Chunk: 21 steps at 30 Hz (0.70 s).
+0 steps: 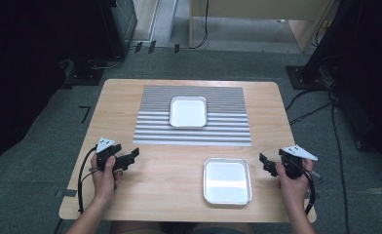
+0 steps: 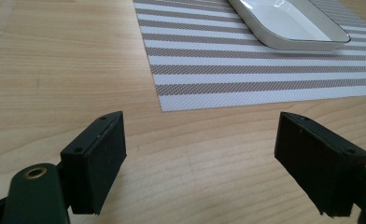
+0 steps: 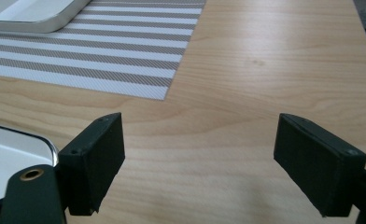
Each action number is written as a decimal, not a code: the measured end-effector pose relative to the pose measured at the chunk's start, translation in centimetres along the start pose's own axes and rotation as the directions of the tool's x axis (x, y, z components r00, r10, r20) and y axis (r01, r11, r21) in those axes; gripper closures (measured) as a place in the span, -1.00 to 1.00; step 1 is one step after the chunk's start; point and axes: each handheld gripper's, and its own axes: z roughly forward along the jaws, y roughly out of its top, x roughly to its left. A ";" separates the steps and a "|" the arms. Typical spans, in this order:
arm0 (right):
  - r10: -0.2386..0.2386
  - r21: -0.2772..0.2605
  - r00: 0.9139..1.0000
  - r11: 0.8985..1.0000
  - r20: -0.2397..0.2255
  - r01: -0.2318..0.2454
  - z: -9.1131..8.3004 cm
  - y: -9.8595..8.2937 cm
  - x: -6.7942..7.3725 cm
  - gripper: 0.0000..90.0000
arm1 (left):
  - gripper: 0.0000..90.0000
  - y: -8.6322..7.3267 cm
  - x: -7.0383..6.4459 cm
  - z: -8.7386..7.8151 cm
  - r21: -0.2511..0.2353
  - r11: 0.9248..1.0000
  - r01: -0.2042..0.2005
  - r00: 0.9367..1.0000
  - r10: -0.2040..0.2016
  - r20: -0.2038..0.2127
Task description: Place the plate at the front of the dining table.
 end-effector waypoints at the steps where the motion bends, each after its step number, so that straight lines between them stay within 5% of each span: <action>1: -0.001 -0.001 1.000 1.000 0.004 0.001 -0.2 -0.2 -0.3 -0.63 | -0.64 -0.1 0.1 -0.2 -0.001 1.000 0.002 1.000 -0.002 0.000; 21: 0.020 0.030 0.999 0.999 0.045 -0.021 -3.6 -4.5 -3.1 -0.63 | -0.65 -3.0 3.5 -4.8 0.007 1.000 0.019 0.997 -0.019 -0.074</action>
